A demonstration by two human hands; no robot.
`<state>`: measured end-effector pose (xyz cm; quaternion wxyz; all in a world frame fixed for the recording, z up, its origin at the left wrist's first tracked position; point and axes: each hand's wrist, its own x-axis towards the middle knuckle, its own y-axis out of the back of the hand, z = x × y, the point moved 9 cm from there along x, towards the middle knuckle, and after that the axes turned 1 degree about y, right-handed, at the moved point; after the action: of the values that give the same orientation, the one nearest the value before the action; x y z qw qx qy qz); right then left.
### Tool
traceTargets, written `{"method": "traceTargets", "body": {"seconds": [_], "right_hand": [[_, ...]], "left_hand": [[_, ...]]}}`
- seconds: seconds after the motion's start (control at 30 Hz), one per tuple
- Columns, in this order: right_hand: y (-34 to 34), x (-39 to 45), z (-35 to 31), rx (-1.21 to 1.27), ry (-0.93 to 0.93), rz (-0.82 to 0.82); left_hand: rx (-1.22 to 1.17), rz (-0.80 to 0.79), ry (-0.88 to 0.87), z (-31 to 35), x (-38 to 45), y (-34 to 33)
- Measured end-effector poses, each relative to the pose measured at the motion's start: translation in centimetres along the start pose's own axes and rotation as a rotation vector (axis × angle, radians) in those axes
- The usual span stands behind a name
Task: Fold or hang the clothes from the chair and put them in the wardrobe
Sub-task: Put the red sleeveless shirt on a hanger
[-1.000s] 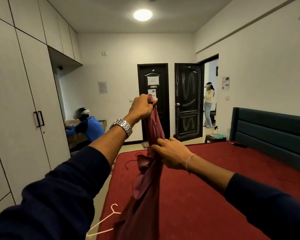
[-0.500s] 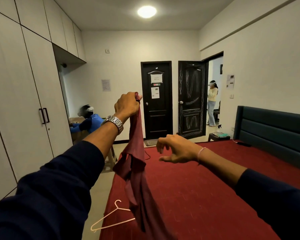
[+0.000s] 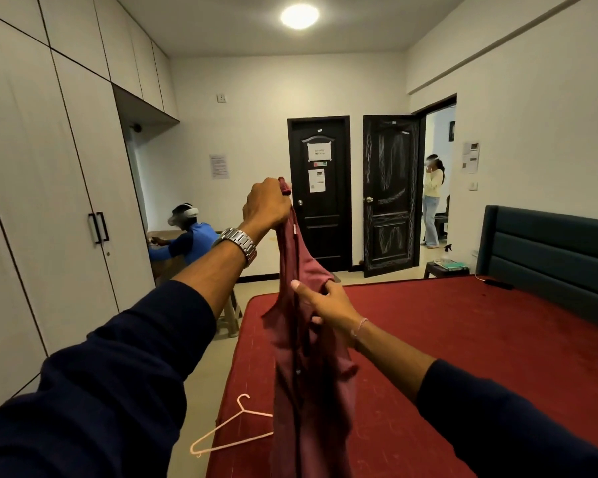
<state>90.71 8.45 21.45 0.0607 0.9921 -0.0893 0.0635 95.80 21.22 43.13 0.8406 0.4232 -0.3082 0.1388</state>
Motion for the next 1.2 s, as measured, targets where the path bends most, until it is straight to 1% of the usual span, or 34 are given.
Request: {"method": "traceTargets", "body": {"seconds": [0.1,0.2,0.3,0.4,0.47,0.57,0.63,0.73,0.77,0.87,0.9,0.97,1.03,1.1,1.2], "right_hand": [[-0.1,0.1,-1.2,0.202,-0.057,-0.14],[1.5,0.2,-3.0,0.36,-0.16,-0.17],[4.3,0.5,-5.4,0.313,-0.22,-0.2],[7.2,0.6,-7.8,0.163,-0.19,-0.275],[8.4,0.6,-8.6,0.113,-0.18,-0.295],[9.1,0.9,-9.6,0.112,-0.135,-0.3],[9.4,1.0,-10.6,0.094,-0.109,-0.272],[10.0,1.1,-11.8,0.042,-0.093,-0.218],[10.3,1.2,-12.2,0.044,-0.086,-0.186],[11.4,1.8,-12.8,0.124,-0.056,-0.086],[11.5,1.9,-13.0,0.152,-0.045,-0.07],[11.5,1.7,-13.4,0.198,-0.019,-0.072],[11.5,1.2,-14.0,0.215,0.028,-0.071],[12.1,0.9,-14.8,0.242,0.099,-0.015],[13.3,0.5,-15.5,0.308,0.188,0.099]], "left_hand": [[0.051,0.003,-0.037,-0.2,0.3,-0.1],[0.155,0.037,-0.068,-0.9,0.1,0.4],[0.288,0.054,-0.086,-2.6,-0.2,0.8],[0.374,0.012,-0.01,-4.8,-0.6,0.8],[0.383,-0.022,0.07,-6.3,-0.9,0.8],[0.312,-0.058,0.214,-8.2,-1.4,0.9],[0.265,-0.137,0.322,-9.5,-1.9,0.9],[0.176,-0.261,0.395,-11.1,-2.5,0.3],[0.084,-0.302,0.425,-11.8,-2.7,-0.2],[-0.336,-0.469,0.579,-12.6,-4.2,-2.4],[-0.418,-0.491,0.603,-12.4,-4.6,-2.8],[-0.506,-0.443,0.594,-12.3,-4.7,-2.9],[-0.532,-0.365,0.564,-12.7,-4.7,-2.4],[-0.522,-0.292,0.533,-13.1,-4.5,-1.8],[-0.598,-0.157,0.533,-13.6,-4.3,-0.7]]}}
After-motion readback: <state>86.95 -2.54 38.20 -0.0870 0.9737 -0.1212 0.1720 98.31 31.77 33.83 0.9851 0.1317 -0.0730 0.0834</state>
